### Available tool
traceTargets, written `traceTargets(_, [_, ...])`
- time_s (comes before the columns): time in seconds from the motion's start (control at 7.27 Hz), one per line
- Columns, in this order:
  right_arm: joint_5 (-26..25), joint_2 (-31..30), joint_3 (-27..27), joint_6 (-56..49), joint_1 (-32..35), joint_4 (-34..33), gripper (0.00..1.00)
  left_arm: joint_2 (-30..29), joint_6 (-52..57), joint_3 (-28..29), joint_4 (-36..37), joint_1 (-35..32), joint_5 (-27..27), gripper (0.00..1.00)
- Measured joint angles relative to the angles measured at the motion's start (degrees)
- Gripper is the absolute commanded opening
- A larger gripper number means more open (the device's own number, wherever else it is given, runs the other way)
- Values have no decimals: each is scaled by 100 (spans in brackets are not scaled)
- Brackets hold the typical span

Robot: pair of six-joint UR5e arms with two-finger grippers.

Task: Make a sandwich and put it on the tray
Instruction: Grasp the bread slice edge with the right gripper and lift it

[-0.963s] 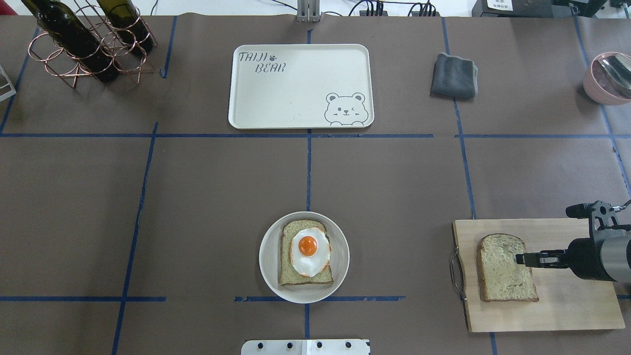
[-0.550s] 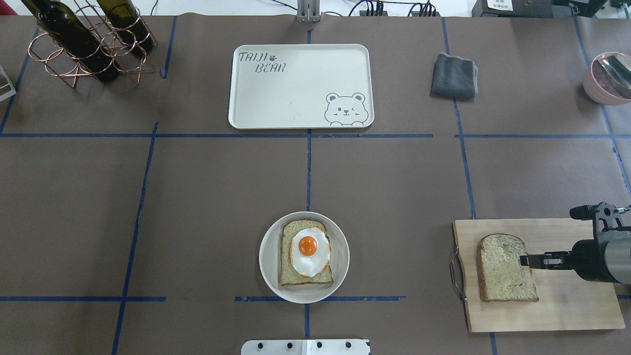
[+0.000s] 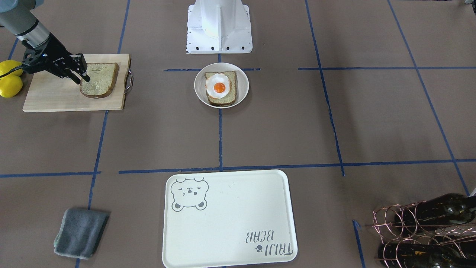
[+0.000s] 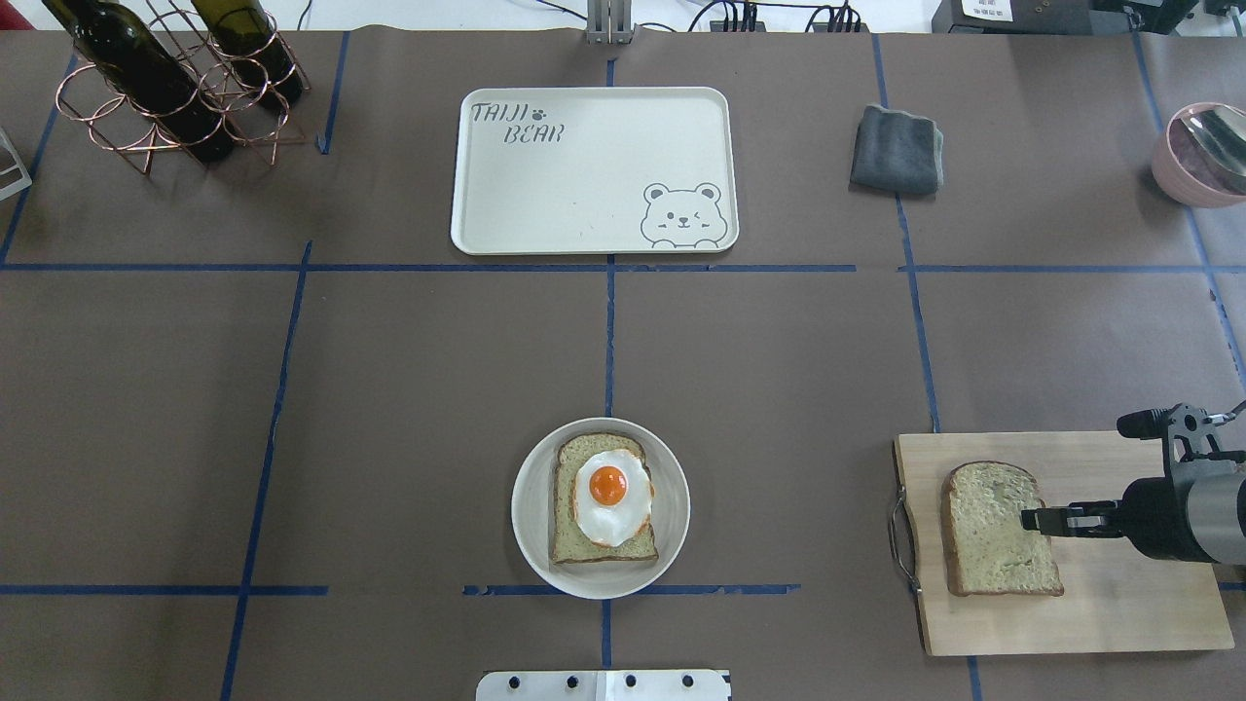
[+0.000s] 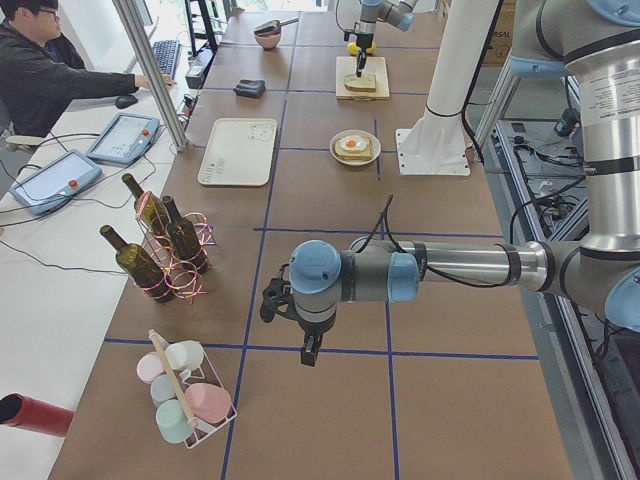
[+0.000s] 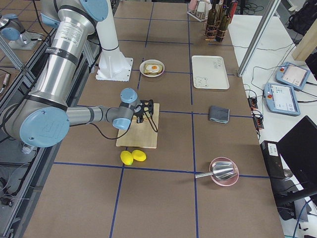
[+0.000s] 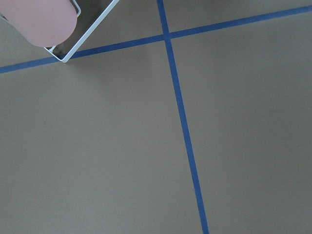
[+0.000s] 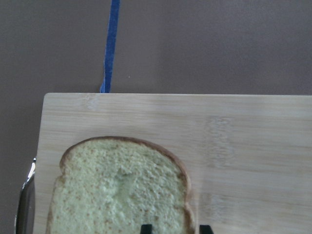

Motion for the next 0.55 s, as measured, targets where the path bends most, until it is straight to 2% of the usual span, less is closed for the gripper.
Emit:
traceTargets(0.14, [-1,2,-3,0,-16,0,29,0,0,1,0,0,0,100])
traceTargets(0.28, [-1,2,-7,0,-22,0,11,0,0,3,0,-2,1,100])
traceTargets(0.41, [-1,-4,-8,-1,-25,0,0,0,0,2,0,-3,0,100])
traceTargets(0.55, [-1,-9,-10,-6,-28,0,0,0,0,2,0,-2,0,100])
